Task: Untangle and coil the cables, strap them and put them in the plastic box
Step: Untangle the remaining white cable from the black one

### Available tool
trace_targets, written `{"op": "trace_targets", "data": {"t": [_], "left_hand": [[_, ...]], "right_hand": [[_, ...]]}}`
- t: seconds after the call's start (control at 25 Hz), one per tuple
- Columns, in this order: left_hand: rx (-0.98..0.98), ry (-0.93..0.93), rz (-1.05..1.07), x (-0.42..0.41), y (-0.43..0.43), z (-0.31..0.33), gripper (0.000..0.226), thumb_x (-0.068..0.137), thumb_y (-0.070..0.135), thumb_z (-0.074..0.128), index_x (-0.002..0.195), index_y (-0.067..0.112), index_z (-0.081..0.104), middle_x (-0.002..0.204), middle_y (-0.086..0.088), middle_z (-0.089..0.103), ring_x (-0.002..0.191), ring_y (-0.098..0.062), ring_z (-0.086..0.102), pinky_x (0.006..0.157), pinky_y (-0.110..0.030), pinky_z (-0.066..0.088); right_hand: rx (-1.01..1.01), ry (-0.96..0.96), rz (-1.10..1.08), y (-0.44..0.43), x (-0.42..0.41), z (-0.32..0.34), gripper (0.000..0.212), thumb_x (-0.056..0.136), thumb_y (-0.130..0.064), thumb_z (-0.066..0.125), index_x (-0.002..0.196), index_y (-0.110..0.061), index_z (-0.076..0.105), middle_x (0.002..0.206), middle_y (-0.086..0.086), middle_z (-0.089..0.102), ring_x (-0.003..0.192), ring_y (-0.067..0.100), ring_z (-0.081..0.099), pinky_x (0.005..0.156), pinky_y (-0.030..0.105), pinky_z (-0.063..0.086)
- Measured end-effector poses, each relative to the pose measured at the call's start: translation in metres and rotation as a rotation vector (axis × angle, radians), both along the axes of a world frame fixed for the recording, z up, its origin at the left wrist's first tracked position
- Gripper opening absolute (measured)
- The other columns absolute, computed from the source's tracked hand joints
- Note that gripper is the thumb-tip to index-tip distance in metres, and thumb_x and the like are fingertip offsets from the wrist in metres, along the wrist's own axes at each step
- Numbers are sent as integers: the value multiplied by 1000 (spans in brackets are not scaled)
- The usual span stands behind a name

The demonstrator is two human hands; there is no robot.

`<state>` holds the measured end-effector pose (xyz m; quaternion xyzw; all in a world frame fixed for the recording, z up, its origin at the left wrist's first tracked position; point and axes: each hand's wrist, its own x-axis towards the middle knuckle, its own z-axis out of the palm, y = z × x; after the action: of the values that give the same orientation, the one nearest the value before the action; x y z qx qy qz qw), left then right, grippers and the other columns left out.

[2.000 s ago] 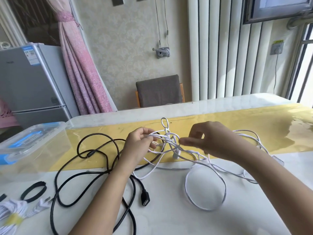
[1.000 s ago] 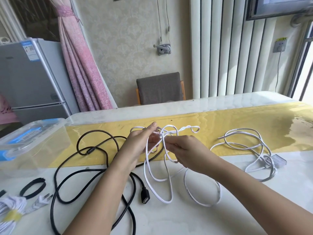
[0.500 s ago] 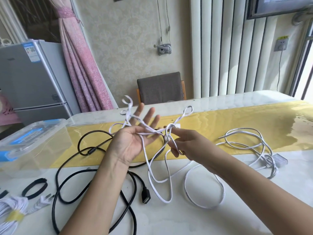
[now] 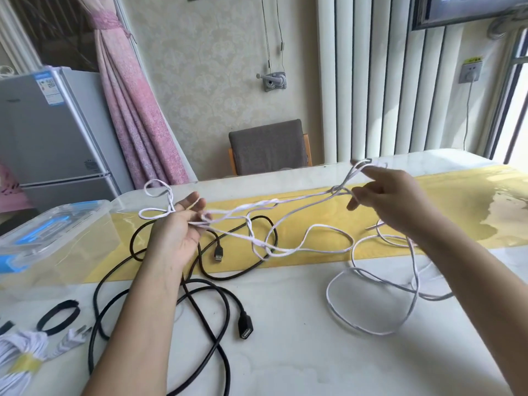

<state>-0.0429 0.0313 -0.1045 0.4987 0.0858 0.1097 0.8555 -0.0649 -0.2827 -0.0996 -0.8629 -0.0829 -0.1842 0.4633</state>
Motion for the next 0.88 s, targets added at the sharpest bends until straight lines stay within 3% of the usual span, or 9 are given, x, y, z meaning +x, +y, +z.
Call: {"op": "trace_targets", "data": {"t": [0.08,0.16,0.24,0.36,0.4,0.48,0.64,0.76,0.88], "left_hand": [[237,55,-81,-3,-1,-4,22,89,-12,50,85,8,57,79,-8,61,59,-9,63,58,-21,56],[538,163,-142,-8,-4,-7,20,70,1,76,76,14,61,83,-5,60,75,-14,59,76,-26,52],[808,164,22,-13,-10,-3,28,62,5,77,76,19,58,84,4,53,83,-11,51,73,-21,41],[797,-264,301,-22,-23,8,55,78,-20,48,122,14,52,120,2,54,112,-8,51,95,-17,39],[771,-405,270,-24,-30,9,55,81,-20,44,122,16,52,123,2,56,117,-8,52,100,-17,38],[837,-548,79,-30,-51,3,36,88,-1,49,111,24,58,114,8,64,111,-3,58,97,-16,42],[1005,-520,-327,-39,-88,-21,22,88,38,55,108,34,62,112,15,67,110,-2,59,96,-27,45],[915,-531,-58,-42,-98,-27,32,79,49,66,105,34,55,112,15,58,106,-2,55,91,-19,44],[936,-475,-10,-44,-101,-24,19,77,31,77,88,26,62,81,13,63,72,-1,57,68,-13,45]], "right_hand": [[53,3,-20,-12,0,1,41,90,-7,57,117,-38,54,74,-11,74,54,9,37,44,22,28],[161,70,3,-16,3,-1,46,91,-7,57,129,-33,52,79,-13,74,57,12,32,43,21,26],[213,104,24,-12,4,-4,43,91,-6,57,128,-26,55,80,-11,74,62,14,30,43,18,26],[204,111,69,-1,4,-4,49,90,-2,56,133,-25,52,80,-10,74,65,12,37,50,23,29],[196,113,110,2,2,-3,53,90,0,55,135,-27,49,80,-9,75,62,11,38,51,24,28],[208,137,241,14,-3,-1,59,90,3,51,139,-29,44,76,-8,73,58,16,41,48,20,25],[287,218,465,36,-10,-4,64,90,9,48,138,-32,46,83,-1,66,58,10,37,47,18,23],[376,262,462,40,-8,-7,61,90,10,49,137,-28,47,77,-6,64,59,10,36,46,17,24],[416,256,440,42,-8,-7,60,89,10,50,137,-27,48,75,-6,65,57,10,35,46,18,22]]}}
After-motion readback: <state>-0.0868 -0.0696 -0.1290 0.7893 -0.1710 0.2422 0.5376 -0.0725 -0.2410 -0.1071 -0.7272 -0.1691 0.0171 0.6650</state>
